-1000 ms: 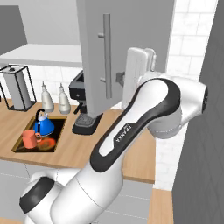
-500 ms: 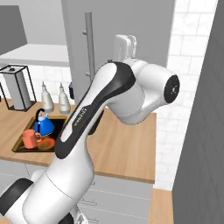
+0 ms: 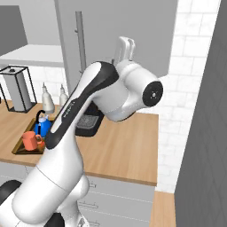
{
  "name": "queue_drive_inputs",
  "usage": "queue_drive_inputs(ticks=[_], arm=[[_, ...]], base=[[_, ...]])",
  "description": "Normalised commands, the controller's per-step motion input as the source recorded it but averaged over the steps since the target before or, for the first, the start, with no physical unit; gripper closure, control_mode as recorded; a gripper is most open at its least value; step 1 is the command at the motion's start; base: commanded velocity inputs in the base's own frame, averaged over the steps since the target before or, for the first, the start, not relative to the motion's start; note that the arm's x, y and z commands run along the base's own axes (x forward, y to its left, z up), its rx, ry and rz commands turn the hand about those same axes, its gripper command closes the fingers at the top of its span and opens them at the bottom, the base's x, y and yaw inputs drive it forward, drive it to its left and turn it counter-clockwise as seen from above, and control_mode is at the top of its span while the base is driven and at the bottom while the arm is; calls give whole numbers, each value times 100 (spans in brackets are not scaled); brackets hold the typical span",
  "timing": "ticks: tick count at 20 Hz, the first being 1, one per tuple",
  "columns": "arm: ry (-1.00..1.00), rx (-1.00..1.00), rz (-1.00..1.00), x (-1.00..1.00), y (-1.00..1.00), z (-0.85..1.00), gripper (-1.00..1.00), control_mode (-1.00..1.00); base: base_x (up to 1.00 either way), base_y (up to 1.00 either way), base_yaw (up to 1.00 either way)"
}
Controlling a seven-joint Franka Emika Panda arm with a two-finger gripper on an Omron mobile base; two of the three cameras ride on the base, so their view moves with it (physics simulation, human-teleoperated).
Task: Pick the kettle from the counter and place it on the tray. Then pick the mug from the cabinet and place it on the tray. Then close the cabinet doors.
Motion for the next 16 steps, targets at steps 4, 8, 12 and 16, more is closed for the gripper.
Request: queue_drive_inputs(ticks=[4, 8, 12, 16], arm=[[4, 4, -9, 41, 0, -9, 100, -100], [16, 0, 0, 59, 7, -4, 100, -100], [11, 0, 0, 57, 29, 0, 100, -100], [1, 0, -1, 72, 50, -21, 100, -100]], base=[[0, 0, 0], [0, 0, 0], [0, 0, 0], [0, 0, 0]])
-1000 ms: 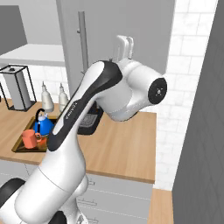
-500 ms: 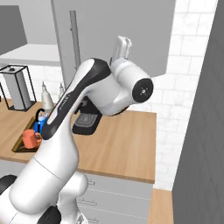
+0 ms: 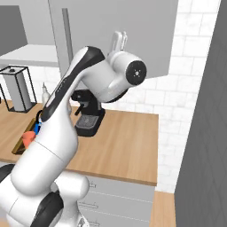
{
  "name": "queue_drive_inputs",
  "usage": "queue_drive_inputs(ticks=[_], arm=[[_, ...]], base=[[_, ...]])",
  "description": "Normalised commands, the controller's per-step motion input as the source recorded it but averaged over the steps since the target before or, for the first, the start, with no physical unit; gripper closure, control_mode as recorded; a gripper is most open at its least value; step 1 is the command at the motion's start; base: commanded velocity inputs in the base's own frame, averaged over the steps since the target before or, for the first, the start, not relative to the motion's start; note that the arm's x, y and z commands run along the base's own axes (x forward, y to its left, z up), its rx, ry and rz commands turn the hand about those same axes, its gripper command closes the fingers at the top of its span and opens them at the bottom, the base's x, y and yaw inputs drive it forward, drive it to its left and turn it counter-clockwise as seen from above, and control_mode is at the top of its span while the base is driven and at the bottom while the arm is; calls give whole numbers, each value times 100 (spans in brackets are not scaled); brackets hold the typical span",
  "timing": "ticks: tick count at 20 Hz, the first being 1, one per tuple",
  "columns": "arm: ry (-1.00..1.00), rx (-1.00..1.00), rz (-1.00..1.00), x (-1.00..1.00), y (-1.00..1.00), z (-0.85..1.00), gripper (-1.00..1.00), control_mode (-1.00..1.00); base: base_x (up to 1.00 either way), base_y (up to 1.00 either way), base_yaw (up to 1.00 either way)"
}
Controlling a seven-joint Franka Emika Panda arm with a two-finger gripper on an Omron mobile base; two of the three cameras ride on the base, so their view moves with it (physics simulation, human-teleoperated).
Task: Pick the kettle from the counter and place it on the tray. Then pick the mug from the cabinet and place it on the tray. Then close the cabinet doors.
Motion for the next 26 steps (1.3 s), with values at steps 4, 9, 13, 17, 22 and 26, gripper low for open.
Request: queue_drive_inputs(ticks=[4, 9, 13, 17, 22, 26], arm=[[-3, 1, -6, 72, 46, -19, 100, -100], [0, 1, -5, 69, 29, -12, 100, -100], [0, 0, -5, 76, 26, -19, 100, -100], [0, 0, -4, 75, 12, -24, 100, -100], [0, 0, -5, 68, 19, -30, 100, -100], [0, 0, -5, 74, 14, -33, 100, -100]], base=[[0, 0, 0], [0, 0, 0], [0, 0, 0], [0, 0, 0], [0, 0, 0], [0, 0, 0]])
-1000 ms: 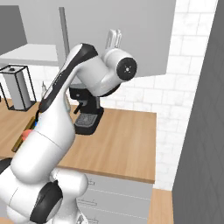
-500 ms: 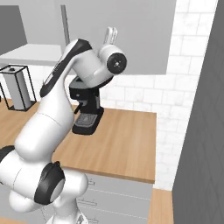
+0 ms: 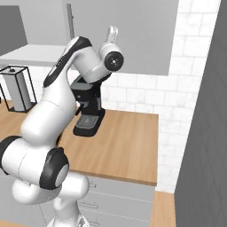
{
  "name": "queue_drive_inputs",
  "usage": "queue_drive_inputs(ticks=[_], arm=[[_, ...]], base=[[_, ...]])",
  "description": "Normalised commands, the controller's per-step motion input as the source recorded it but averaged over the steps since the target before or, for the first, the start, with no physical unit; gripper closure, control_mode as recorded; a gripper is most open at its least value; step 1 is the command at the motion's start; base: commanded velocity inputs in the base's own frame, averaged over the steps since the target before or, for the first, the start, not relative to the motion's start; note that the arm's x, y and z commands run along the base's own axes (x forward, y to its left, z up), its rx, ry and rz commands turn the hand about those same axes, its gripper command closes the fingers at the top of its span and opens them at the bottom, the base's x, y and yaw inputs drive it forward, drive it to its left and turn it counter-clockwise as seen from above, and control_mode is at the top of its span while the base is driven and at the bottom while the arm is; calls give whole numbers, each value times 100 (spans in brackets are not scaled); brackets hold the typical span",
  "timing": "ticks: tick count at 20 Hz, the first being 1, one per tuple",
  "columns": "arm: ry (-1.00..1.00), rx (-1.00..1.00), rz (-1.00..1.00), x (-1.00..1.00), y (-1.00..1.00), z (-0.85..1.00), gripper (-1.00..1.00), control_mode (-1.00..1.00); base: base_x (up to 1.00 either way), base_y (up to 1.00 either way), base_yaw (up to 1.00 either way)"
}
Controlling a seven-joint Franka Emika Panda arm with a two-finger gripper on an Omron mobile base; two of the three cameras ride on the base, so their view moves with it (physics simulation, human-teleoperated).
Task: Pick the kettle from the counter and place it on the tray. Then pick the mug from the cabinet and place it on the tray. Then close the cabinet doors.
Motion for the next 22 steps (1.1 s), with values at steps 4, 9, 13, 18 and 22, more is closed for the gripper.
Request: queue_drive_inputs(ticks=[4, 9, 13, 18, 22], arm=[[0, 0, -5, 75, 6, -35, 100, -100], [0, 0, -5, 76, 2, -55, 100, -100], [0, -1, -1, 34, 4, -41, 100, -100], [0, -7, 4, -84, 12, 0, 100, -100], [10, -19, 8, -100, 33, -1, 100, -100]], base=[[0, 0, 0], [0, 0, 0], [0, 0, 0], [0, 0, 0], [0, 0, 0]])
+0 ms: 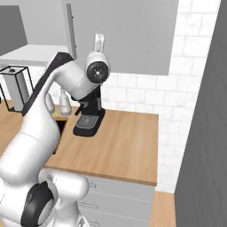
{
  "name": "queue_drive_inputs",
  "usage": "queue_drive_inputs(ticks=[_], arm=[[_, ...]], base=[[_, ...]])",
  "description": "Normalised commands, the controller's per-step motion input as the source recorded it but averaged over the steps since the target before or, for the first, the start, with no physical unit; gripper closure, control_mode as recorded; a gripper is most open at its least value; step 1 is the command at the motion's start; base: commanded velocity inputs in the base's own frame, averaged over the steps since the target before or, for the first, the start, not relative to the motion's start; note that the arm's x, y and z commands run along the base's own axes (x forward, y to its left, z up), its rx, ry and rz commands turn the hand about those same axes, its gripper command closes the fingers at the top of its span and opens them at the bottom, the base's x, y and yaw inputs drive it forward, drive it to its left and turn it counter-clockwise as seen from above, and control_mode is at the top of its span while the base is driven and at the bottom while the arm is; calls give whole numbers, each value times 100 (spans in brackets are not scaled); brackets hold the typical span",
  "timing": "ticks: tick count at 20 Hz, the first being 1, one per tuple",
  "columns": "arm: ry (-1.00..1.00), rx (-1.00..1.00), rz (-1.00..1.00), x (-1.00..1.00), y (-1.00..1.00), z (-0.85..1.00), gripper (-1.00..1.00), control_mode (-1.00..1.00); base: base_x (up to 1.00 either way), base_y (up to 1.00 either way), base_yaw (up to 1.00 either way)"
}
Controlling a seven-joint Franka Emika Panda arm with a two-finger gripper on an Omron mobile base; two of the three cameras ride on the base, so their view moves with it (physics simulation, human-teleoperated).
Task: Pick the kettle from the counter and place it on the tray. Then pick the mug from the cabinet and place it on the tray. Then close the cabinet doors.
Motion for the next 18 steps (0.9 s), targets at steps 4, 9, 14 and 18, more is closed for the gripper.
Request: queue_drive_inputs(ticks=[4, 9, 14, 18], arm=[[12, -36, 29, -93, 63, -40, 100, -100], [2, -62, 48, -100, 67, -67, 100, -100], [2, -80, 69, -94, 71, -84, 100, -100], [0, -69, 58, -44, 83, -65, 100, -100]], base=[[0, 0, 0], [0, 0, 0], [0, 0, 0], [0, 0, 0]])
